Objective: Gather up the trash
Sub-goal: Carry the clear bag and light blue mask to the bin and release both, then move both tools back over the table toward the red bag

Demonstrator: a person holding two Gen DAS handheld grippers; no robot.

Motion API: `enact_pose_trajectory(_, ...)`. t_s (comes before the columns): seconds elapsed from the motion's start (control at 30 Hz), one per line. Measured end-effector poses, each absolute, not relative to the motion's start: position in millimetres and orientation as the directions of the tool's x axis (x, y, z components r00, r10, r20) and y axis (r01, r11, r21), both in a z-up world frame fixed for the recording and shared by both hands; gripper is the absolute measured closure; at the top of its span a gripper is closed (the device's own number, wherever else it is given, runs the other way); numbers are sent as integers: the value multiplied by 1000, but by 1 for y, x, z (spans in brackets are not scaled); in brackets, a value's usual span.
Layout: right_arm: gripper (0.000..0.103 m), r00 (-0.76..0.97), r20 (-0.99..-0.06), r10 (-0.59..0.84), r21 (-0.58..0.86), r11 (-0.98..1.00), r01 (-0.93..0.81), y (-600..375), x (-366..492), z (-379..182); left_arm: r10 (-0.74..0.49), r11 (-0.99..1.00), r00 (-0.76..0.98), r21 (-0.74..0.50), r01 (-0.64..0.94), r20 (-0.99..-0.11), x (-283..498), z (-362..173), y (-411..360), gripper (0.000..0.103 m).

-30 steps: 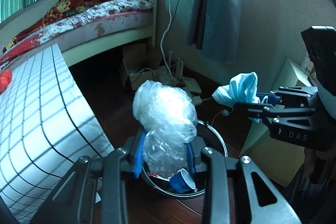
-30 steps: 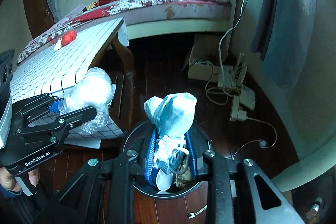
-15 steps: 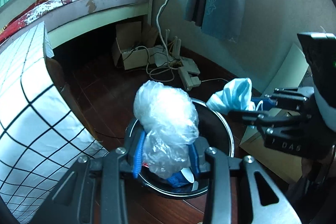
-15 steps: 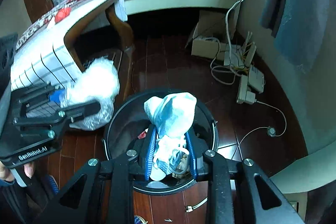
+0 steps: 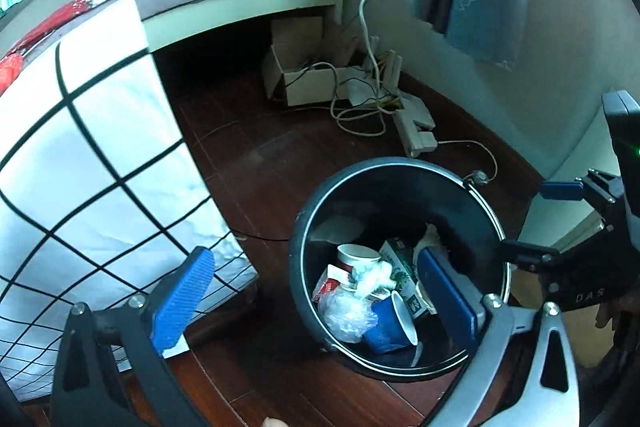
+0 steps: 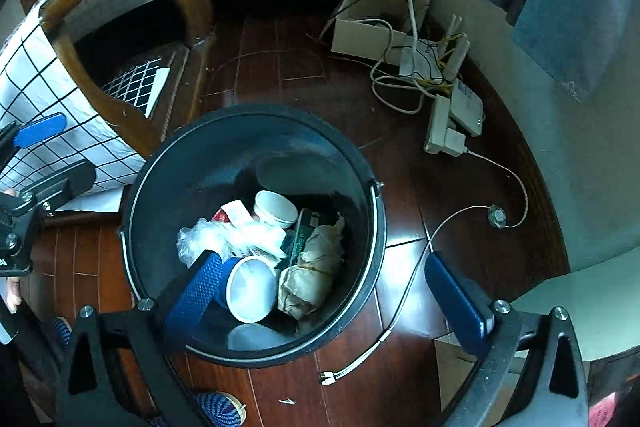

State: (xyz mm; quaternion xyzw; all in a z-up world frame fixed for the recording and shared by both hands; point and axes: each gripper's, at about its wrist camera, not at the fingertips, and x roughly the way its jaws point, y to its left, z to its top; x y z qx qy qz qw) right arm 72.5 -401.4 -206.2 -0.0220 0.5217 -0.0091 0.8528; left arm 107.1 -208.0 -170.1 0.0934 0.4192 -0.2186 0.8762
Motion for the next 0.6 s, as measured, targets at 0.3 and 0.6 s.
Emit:
enact_pose_trajectory(0.3,1,488,-872,-44,-66,997,-29,-391,75,-198,-299,892,572,-10,452,-764,106,-167,-205,1)
enact_pose_trajectory(0.6,1,527,-848,-44,-68,997,-27,-381,69,-181,-298,895,599,0,445,-744,99,-148,-200,1)
